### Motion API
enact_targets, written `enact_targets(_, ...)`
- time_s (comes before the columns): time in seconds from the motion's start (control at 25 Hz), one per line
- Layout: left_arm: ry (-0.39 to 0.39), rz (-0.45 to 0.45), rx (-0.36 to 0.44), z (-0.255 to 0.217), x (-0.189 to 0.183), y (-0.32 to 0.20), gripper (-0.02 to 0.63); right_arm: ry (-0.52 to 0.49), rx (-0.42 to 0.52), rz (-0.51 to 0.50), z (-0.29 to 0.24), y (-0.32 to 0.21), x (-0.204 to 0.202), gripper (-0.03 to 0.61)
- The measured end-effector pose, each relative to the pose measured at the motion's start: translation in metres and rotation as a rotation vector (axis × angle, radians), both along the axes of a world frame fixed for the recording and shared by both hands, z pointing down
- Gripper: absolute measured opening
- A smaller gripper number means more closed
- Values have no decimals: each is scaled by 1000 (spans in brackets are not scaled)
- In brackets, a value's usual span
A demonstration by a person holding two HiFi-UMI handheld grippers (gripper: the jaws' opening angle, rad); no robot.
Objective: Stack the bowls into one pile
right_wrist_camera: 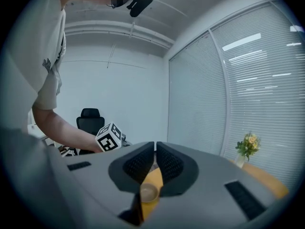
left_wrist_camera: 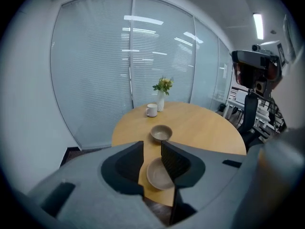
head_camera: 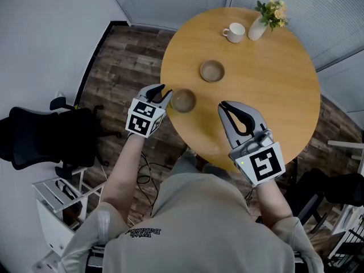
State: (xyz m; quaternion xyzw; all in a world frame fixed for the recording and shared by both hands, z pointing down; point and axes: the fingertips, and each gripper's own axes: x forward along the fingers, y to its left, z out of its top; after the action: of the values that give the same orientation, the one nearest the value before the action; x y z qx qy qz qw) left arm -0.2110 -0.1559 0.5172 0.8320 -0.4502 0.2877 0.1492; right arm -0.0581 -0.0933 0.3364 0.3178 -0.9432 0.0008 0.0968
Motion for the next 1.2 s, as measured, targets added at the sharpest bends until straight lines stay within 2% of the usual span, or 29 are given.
enact_targets(0.12, -3, -18, -40, 21, -6, -1, 106, 8, -19, 1, 9, 0, -1, 34)
enact_targets(0.28, -61, -18, -54, 44, -14, -2, 106, 20, -51, -5, 19, 0, -5, 34)
enact_targets(0.48, -65, -19, -127, 78, -17, 1, 106, 25, -72, -8, 30, -4, -7, 34)
enact_targets(0.72, 39, -76, -225, 108, -20, 1, 106, 15, -143, 10, 51, -9, -4, 34)
enact_targets(1.2, -5, -47, -346, 165, -23, 3, 106, 20, -217, 37, 80, -6, -3, 34)
